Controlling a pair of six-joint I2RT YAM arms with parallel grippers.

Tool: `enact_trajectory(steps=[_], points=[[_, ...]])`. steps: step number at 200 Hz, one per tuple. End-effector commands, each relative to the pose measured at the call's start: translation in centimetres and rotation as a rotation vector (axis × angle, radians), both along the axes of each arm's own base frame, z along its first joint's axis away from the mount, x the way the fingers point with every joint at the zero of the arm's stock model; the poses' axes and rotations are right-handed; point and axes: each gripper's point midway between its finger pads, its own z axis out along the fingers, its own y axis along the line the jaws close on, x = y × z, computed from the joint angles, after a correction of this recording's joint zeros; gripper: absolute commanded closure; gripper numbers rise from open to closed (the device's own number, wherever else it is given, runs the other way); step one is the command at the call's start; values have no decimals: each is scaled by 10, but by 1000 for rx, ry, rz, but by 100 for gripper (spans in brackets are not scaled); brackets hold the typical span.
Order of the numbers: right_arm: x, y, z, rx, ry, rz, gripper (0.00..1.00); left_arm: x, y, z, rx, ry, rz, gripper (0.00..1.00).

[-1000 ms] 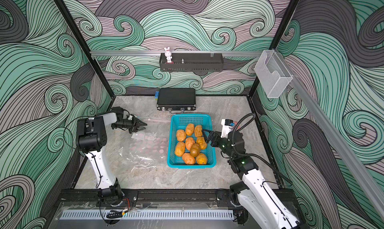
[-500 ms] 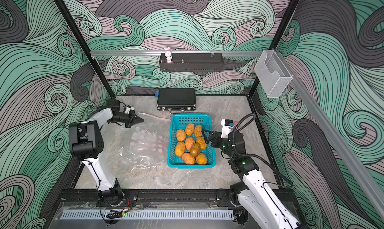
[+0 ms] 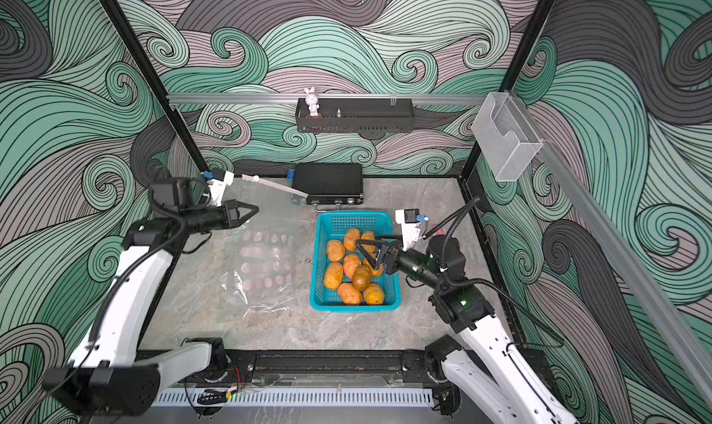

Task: Put the potatoes into a zipper bag and zip it
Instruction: Pick up the zipper food storage bag, then adjust the zipper on the food storage bag.

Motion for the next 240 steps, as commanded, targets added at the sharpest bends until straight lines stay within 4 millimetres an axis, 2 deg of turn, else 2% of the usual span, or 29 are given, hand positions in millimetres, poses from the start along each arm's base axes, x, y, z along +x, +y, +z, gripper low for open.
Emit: enact_trajectory(steps=[1,12,27,41,54,72,102,122,156,187,199,240], points=[[-22,11,34,1,-113,110,11,-27,-1,50,85,-330,-35,100],[-28,15,46,-2,-162,138,11,-51,-11,68,106,-474,-121,100],[-37,19,64,0,-228,178,11,-88,-27,79,153,-672,-269,100],[-46,21,76,-10,-276,216,10,-125,-39,79,231,-842,-424,100],[-53,21,86,-28,-319,238,10,-138,-42,78,280,-904,-454,100],[-69,22,94,-58,-401,299,9,-162,-52,68,302,-997,-591,100],[-99,29,85,-154,-572,453,6,-181,-60,57,292,-1054,-689,100],[-112,34,67,-243,-675,544,7,-190,-62,51,288,-1079,-712,100],[-108,36,72,-341,-856,550,8,-205,-64,39,281,-1093,-767,100],[-84,33,91,-412,-838,440,11,-214,-64,29,292,-1102,-783,100],[-81,31,95,-424,-821,419,11,-216,-65,26,293,-1107,-787,100],[-94,33,71,-468,-747,533,11,-213,-66,20,288,-1109,-792,100]])
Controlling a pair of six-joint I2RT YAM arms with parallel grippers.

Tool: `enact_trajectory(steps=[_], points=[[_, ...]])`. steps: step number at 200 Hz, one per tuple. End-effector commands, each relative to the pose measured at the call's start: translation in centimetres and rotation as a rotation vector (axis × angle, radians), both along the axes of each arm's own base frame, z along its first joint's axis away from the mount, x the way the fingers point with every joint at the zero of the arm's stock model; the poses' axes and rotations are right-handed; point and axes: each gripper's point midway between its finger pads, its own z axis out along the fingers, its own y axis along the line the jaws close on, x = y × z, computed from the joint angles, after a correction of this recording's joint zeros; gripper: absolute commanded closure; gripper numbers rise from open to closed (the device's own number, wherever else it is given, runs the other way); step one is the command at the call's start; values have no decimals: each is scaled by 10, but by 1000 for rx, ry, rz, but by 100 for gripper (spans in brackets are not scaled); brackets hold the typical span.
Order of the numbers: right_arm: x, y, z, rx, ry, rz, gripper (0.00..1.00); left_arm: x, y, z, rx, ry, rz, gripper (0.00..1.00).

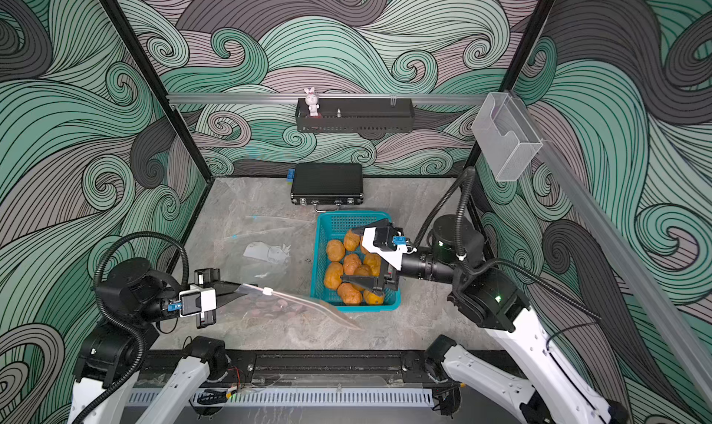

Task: Put the potatoes into a zipper bag and zip it
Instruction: Adjust the zipper on the food storage bag.

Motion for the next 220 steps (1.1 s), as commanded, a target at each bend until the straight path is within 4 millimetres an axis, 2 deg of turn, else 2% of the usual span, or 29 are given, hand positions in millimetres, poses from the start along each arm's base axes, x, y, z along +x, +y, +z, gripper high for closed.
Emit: enact_trajectory(steps=[1,26,47,81,98,118,130,141,150,168,191,220], points=[[-7,-1,-23,-88,46,23,11,-4,-2,-1,0,-10,-27,100],[-19,0,-23,-33,115,55,13,-2,-2,-2,2,-11,-25,100],[-31,1,-34,2,236,68,17,1,-2,-4,4,-14,-16,100],[-23,-4,-59,50,368,-61,18,14,-2,-3,-1,17,24,100],[-25,-3,-67,45,360,-65,19,36,2,3,-17,50,118,100],[-12,-3,-78,18,293,-159,18,74,10,17,-84,170,284,100],[-3,-1,-80,13,243,-204,18,85,11,21,-88,246,324,100],[1,5,-78,28,199,-215,18,90,11,24,-84,302,336,100],[4,10,-77,42,159,-217,22,98,15,27,-105,340,384,100],[1,26,-79,46,87,-175,24,115,23,32,-144,418,481,100],[5,48,-82,70,14,-155,23,116,21,34,-145,471,475,100],[7,79,-75,107,-53,-149,20,120,24,36,-156,506,514,100]])
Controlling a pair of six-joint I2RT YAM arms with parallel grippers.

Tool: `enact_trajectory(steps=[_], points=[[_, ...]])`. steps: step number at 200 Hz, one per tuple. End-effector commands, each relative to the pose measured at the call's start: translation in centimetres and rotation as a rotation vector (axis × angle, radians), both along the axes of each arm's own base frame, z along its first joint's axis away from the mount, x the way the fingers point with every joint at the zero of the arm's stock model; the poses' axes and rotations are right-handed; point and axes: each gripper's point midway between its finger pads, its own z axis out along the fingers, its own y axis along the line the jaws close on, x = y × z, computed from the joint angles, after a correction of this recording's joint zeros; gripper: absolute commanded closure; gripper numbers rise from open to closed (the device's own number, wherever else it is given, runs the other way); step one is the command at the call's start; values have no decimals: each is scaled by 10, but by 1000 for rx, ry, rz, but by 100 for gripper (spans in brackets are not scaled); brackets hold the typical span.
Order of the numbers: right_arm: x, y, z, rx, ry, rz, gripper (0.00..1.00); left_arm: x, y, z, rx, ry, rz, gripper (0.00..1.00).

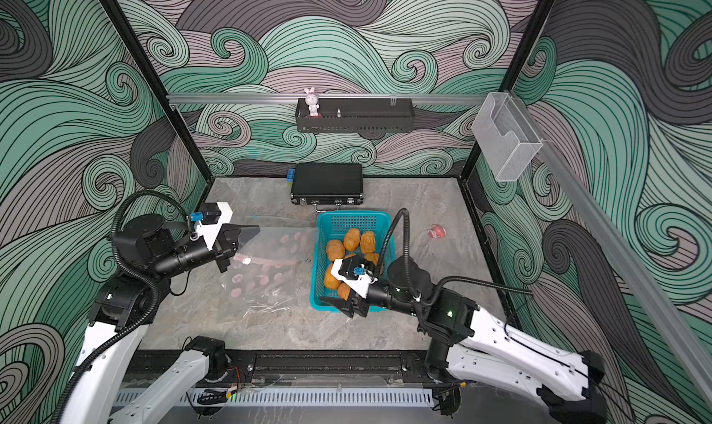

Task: Put the potatoes into a zipper bag and zip it
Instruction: Adjust the zipper on the food storage bag.

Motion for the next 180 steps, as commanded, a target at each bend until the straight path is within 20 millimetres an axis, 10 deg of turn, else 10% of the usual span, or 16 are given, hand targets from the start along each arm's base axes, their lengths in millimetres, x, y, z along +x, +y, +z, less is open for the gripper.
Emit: enact_trajectory(steps=[1,88,180], points=[[8,22,34,114,-151,-34,19,0,4,8,-35,61,48,100],[46,90,49,214,-386,-299,22,11,8,4,-49,158,118,100],[55,95,52,201,-383,-342,35,13,8,-2,-46,197,136,100]])
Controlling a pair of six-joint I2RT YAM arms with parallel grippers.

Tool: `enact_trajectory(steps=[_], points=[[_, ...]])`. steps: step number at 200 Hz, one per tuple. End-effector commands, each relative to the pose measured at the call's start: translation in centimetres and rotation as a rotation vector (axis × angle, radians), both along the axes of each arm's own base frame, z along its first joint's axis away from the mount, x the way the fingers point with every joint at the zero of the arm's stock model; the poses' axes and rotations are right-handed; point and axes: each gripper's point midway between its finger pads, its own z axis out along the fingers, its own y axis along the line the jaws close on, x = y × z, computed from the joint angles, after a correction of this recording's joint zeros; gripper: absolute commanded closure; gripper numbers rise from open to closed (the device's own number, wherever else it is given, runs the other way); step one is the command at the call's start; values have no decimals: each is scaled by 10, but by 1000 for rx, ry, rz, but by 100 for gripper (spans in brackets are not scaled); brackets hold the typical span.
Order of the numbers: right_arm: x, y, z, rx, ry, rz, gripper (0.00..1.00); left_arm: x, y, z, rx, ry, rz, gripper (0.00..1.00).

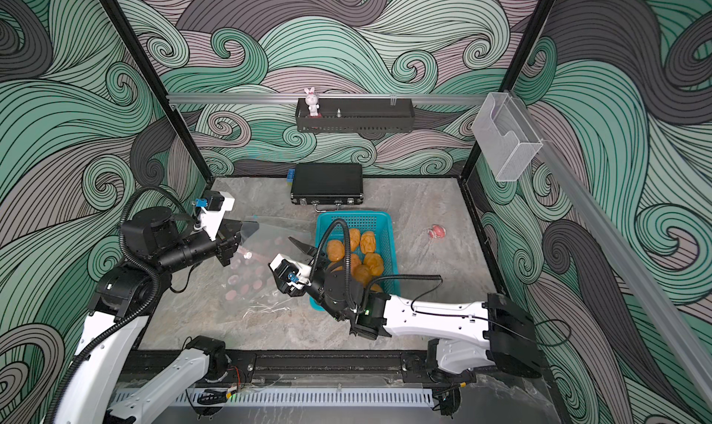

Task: Put the potatoes into a zipper bag and zip it
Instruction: Adjust the zipper on the food storage bag.

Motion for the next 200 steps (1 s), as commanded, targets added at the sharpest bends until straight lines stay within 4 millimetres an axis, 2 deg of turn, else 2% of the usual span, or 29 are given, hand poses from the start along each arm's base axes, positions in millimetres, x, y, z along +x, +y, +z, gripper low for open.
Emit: enact_trajectory(steps=[1,19,63,89,114,140,184,200], points=[[-1,-2,21,46,-7,9,35,-4,1,12,-14,-7,10,100],[-8,5,19,46,-11,50,33,0,2,9,-8,7,30,100],[0,19,10,10,-6,24,22,5,5,6,-6,41,67,100],[8,25,6,0,-4,-21,22,8,8,3,5,60,95,100],[9,32,3,-7,14,-13,23,10,8,-1,11,84,104,100],[20,30,3,3,22,-69,26,8,7,-1,14,81,96,100],[24,27,-4,8,41,-64,42,6,7,2,18,74,91,100],[29,26,-8,4,57,-78,44,6,6,2,15,76,88,100]])
